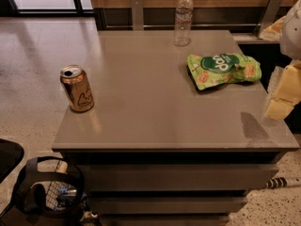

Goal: Move green rice chip bag near orange can

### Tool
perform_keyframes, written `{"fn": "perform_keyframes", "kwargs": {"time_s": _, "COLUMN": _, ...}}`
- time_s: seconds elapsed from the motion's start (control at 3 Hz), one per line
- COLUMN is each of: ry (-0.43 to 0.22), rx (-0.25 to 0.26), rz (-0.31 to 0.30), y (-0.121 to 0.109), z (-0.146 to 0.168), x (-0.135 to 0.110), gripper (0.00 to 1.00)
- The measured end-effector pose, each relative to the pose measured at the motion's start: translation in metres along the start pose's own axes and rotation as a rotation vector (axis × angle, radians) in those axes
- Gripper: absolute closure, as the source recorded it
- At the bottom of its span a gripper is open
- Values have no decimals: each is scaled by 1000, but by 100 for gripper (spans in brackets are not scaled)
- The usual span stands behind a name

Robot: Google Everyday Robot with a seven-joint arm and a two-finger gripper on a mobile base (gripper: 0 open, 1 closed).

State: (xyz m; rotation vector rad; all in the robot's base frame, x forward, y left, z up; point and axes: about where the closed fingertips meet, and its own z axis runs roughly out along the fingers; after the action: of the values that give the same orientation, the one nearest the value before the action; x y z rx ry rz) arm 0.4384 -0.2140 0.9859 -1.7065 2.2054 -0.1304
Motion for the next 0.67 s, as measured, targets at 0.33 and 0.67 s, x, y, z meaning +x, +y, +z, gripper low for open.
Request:
{"fn": "perform_keyframes", "kwargs": {"time_s": 0.33, "ry": 0, "rx": 3, "rz": 1, "y": -1, "z": 0, "x": 0, "gripper": 0}}
{"fn": "perform_keyframes", "kwargs": {"time_s": 0.67, "ry": -16, "rx": 32, "rz": 35, "y": -19, "z": 11, "x": 7, "gripper": 0}}
